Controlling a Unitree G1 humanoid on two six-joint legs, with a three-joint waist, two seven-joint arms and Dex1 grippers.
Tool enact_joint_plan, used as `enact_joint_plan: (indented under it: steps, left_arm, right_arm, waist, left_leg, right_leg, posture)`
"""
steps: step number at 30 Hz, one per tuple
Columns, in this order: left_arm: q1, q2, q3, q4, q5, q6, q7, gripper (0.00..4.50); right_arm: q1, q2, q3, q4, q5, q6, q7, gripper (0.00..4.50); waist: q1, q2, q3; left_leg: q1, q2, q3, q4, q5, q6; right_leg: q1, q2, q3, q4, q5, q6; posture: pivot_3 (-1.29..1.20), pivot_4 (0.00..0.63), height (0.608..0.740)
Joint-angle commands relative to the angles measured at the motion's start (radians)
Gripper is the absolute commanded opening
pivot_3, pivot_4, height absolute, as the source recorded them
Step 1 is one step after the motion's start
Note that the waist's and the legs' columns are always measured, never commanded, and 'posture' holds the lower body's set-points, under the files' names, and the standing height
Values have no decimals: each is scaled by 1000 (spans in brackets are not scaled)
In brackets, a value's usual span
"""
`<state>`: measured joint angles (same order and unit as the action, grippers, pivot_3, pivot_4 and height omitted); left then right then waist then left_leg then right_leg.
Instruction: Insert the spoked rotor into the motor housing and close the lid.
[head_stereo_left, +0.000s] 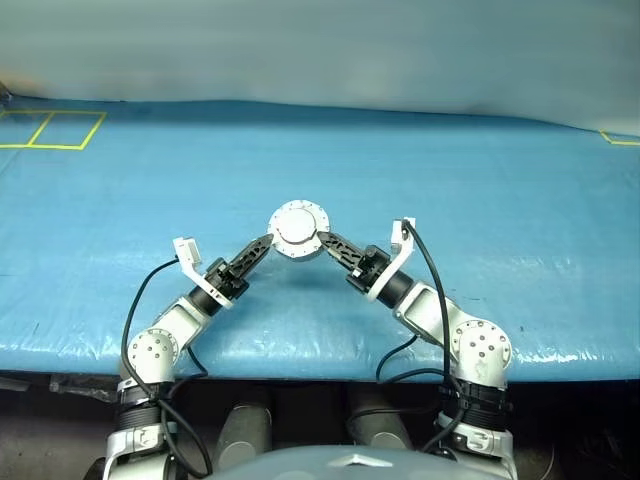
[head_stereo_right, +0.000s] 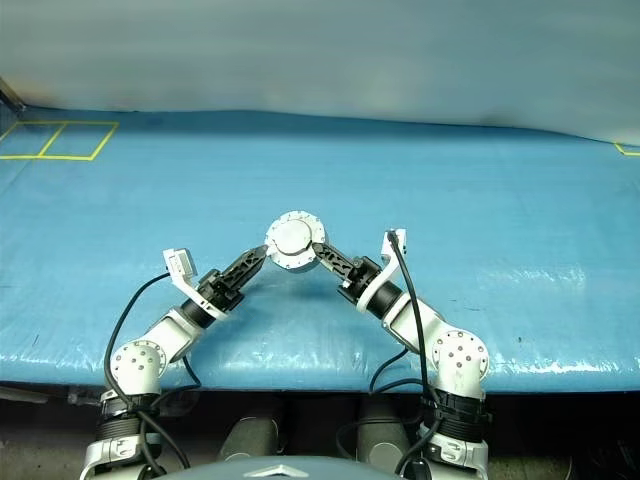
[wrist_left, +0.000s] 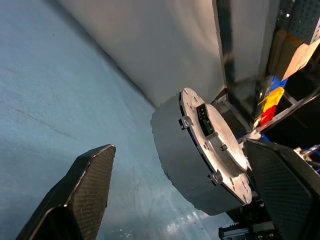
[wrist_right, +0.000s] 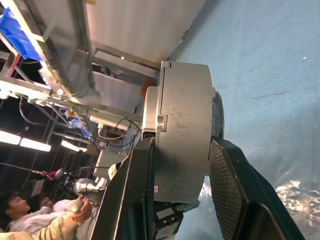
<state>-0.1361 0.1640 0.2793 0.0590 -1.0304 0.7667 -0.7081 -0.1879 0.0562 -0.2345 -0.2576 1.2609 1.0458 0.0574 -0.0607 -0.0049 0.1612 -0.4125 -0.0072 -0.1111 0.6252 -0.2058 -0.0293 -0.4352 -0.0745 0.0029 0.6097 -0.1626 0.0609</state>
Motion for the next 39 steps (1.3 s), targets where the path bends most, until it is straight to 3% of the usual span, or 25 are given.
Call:
enact_joint_plan:
  steps: [1,17,27,30,34,39]
  left_arm:
    - [-21,-13,12,-19,-46,38,26,4481]
    - [-43,-45,3,-26,-127,110,-32,4481]
    - [-55,-59,-32,-20,-97,67,-76,4481]
    - [-57,-64,-35,-9,-96,63,-91,3945]
    - [-62,-73,-26,8,-83,51,-70,2795]
    - [-68,-72,-32,6,-70,44,-82,2760]
  right_arm:
    - [-42,1,37,-92,88,-23,26,1213]
    - [-11,-55,123,-86,66,-46,42,1213]
    - [-19,-74,158,-92,74,-57,51,1213]
    - [-19,-77,160,-94,75,-60,50,1213]
    - [-18,-80,161,-97,76,-68,49,1213]
    - [-19,-84,166,-98,72,-75,48,1213]
  waist:
    - [0,0,0]
    - [-1,0,0]
    - [5,0,0]
    - [4,0,0]
    - [4,0,0]
    - [4,0,0]
  left_leg:
    - [0,0,0,0,0,0]
    - [1,0,-1,1,0,0]
    - [1,0,-1,2,0,0]
    - [1,0,-1,2,0,0]
    - [1,0,-1,2,0,0]
    - [1,0,-1,2,0,0]
  right_leg:
    - [0,0,0,0,0,0]
    - [1,1,0,0,0,0]
    - [2,1,0,0,0,0]
    - [2,1,0,0,0,0]
    - [2,1,0,0,0,0]
    - [3,1,0,-1,0,0]
  posture:
    - [0,150,740]
    - [0,150,740]
    - [0,150,740]
    - [0,150,740]
    - [0,150,740]
    - [0,150,740]
